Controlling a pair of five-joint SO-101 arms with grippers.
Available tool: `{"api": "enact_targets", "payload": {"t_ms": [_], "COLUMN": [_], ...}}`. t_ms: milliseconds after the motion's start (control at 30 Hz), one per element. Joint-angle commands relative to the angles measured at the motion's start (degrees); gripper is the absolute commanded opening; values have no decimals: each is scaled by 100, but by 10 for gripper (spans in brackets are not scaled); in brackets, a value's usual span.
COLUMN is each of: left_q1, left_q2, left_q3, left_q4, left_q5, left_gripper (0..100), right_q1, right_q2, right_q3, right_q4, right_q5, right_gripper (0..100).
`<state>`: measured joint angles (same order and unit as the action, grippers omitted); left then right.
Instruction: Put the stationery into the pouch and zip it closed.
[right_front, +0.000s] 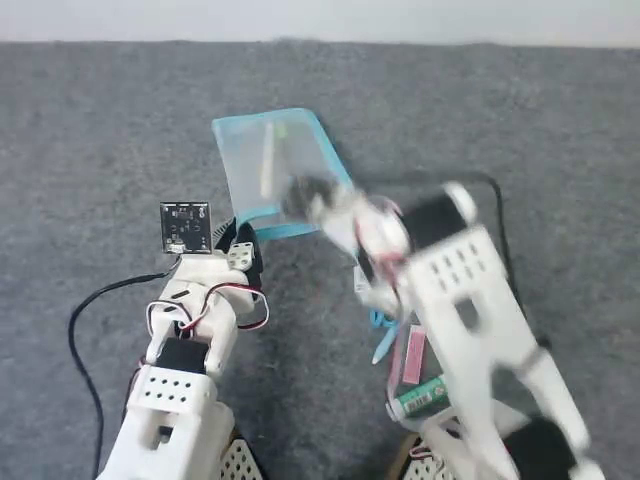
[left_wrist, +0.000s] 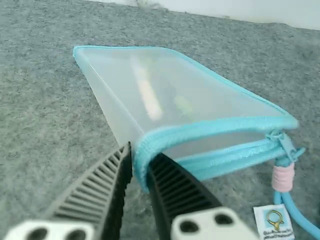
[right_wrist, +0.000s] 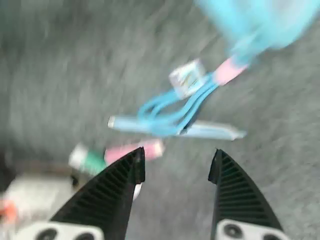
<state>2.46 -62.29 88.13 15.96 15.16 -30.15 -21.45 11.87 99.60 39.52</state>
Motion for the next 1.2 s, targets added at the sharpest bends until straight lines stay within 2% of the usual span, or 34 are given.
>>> {"api": "enact_targets", "payload": {"t_ms": [0,100,233,467,733,900,1033,1167], "left_q1": [0,0,0,-9,-255,-290,-923,-1345], "left_q2": [0,0,0,0,-26,-35,-9,9], "left_q3": [-101,-110,-110,-110,-127,-163,-382,-462], "left_q4": [-220,-220,-220,-220,-220,-220,-211,-211], "left_q5": [-35,-35,-35,-35,-35,-35,9,9], "left_gripper": [12,12,12,12,12,12,12,12], "right_q1": [119,110,110,119,101,119,119,171], "right_q2": [-1991,-2835,-3178,-2651,-1253,-163,470,945], "right_q3": [2374,3516,4475,4967,4967,4914,4897,4492], "right_q4": [-171,-347,-699,-1481,-1921,-2835,-3521,-3618], "right_q5": [1574,2057,2154,2145,2488,1952,1538,1108], "right_gripper": [212,212,212,213,213,213,213,213]}}
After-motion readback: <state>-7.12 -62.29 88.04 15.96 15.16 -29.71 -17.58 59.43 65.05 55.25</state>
